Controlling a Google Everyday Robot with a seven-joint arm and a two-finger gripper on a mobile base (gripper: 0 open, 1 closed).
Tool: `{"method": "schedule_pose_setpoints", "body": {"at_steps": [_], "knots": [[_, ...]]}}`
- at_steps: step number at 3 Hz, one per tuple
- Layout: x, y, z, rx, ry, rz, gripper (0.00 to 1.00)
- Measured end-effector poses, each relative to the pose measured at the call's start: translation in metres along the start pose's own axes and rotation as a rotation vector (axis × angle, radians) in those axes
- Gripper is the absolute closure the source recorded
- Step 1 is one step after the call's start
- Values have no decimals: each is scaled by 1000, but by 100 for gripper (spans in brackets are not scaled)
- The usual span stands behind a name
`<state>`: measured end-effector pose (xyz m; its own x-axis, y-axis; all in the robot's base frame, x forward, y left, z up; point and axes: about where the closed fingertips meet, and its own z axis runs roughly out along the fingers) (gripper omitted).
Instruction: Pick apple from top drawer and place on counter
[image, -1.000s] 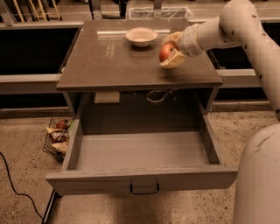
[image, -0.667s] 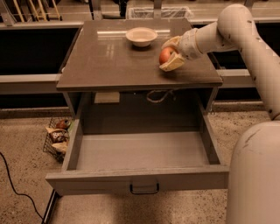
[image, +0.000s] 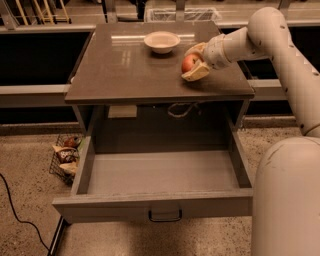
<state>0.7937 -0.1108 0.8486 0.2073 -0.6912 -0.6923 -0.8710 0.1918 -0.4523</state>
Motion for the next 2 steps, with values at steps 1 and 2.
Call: {"method": "schedule_pose_setpoints", "body": {"at_steps": [1,2], "knots": [[0,-1,3,-12,-7,5,11],[0,-1,3,-23,-12,8,0]]}}
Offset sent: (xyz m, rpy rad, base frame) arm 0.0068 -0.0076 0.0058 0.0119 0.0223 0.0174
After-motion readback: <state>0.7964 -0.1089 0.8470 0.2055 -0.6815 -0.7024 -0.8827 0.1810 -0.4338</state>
